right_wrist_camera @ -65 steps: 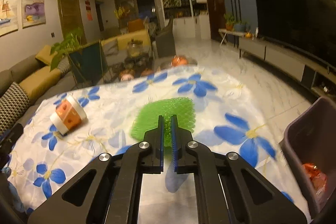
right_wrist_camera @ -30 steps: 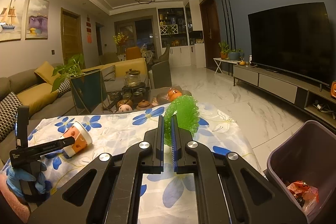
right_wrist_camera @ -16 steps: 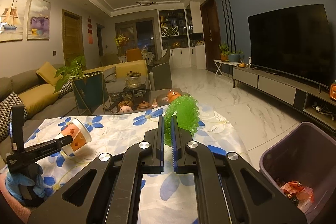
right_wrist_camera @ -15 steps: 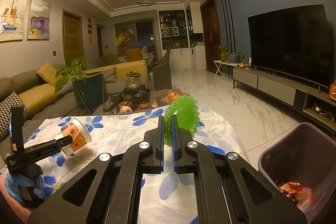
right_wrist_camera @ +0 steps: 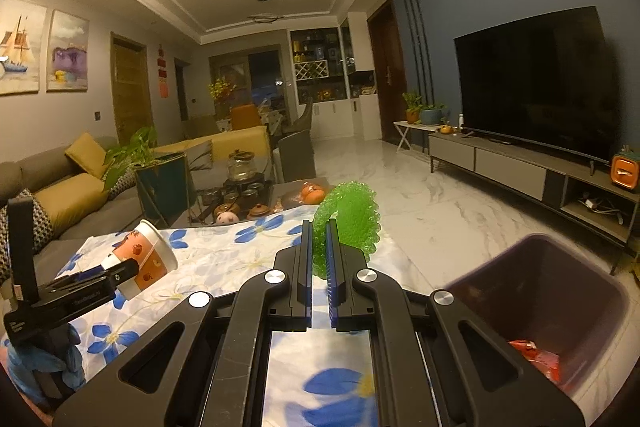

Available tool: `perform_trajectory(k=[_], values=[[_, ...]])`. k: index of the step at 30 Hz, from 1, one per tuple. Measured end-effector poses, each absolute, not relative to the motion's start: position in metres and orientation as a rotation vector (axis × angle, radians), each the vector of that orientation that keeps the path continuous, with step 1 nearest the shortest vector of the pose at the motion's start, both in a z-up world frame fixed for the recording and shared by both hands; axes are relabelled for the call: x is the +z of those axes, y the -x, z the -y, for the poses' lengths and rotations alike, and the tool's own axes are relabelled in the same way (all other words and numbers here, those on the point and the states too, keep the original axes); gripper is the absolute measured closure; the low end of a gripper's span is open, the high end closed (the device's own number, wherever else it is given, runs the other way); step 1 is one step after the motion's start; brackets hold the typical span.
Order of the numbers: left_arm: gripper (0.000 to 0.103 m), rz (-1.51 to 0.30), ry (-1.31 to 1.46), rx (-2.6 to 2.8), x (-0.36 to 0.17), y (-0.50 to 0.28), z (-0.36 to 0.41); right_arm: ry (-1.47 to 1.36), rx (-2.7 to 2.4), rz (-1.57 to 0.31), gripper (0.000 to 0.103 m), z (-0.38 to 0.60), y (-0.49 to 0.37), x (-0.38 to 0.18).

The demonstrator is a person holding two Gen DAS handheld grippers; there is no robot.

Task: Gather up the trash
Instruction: 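Carry the white-and-orange cup and green net over the grey bin with both tools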

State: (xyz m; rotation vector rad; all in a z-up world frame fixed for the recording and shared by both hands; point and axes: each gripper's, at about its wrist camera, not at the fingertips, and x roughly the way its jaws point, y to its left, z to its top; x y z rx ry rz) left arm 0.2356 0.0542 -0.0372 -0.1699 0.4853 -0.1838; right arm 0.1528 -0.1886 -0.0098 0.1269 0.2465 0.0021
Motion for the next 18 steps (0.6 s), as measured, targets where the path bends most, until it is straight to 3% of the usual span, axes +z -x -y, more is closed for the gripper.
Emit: perform_trajectory(k=[18], values=[[0.044,-0.428,0.171,-0.554,-0.007,-0.191,0.127,-0.202,-0.21,-0.231,0.096,0.3,-0.09,-0.009]])
